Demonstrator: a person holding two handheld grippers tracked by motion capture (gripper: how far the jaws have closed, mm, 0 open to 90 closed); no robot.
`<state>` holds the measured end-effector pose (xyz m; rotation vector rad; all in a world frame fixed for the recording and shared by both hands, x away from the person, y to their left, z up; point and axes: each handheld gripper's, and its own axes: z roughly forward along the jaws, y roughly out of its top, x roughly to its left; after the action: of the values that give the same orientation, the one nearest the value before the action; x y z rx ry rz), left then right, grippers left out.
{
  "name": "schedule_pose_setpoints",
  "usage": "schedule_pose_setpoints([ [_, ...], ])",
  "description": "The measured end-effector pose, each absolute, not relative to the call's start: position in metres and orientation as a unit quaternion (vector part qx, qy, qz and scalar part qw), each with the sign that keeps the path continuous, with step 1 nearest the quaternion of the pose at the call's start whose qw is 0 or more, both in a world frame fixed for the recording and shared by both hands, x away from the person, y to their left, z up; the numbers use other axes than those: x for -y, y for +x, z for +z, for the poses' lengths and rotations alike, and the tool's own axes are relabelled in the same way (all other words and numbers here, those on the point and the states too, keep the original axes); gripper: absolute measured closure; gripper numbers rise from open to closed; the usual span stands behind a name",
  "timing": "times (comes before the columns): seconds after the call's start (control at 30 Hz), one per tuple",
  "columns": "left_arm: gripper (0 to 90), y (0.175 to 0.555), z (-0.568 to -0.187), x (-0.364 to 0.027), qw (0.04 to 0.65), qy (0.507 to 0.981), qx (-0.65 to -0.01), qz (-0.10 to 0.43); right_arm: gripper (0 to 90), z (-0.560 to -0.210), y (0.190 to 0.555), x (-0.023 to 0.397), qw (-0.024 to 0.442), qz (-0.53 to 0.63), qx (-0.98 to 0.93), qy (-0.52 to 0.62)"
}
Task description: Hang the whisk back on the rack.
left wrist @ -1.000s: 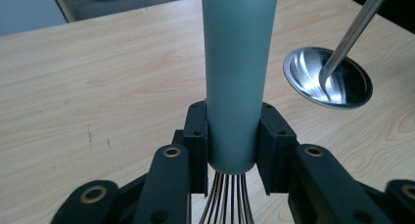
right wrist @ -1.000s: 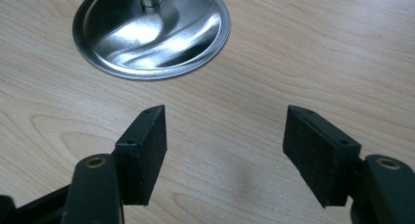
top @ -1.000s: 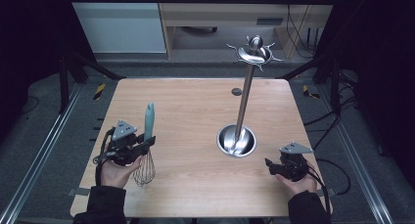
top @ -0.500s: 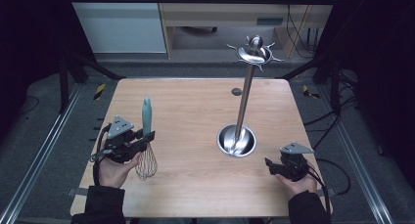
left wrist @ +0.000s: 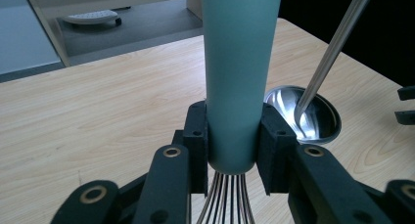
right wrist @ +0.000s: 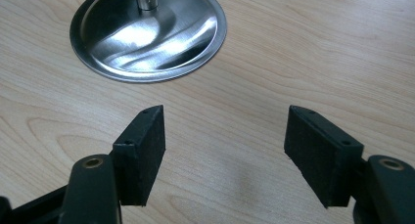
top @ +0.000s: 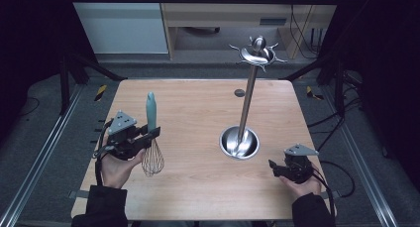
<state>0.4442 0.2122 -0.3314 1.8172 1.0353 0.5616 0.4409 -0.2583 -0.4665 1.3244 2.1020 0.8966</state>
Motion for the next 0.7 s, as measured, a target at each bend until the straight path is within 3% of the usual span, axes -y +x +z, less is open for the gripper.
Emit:
schedule_pose_setpoints([
  [0.7, 69.0, 0.455, -0.289, -0.177, 0.504, 0.741, -0.387, 0.218, 31.2, -0.466, 0.441, 0.259, 0.250, 0.333, -0.769, 0.485],
])
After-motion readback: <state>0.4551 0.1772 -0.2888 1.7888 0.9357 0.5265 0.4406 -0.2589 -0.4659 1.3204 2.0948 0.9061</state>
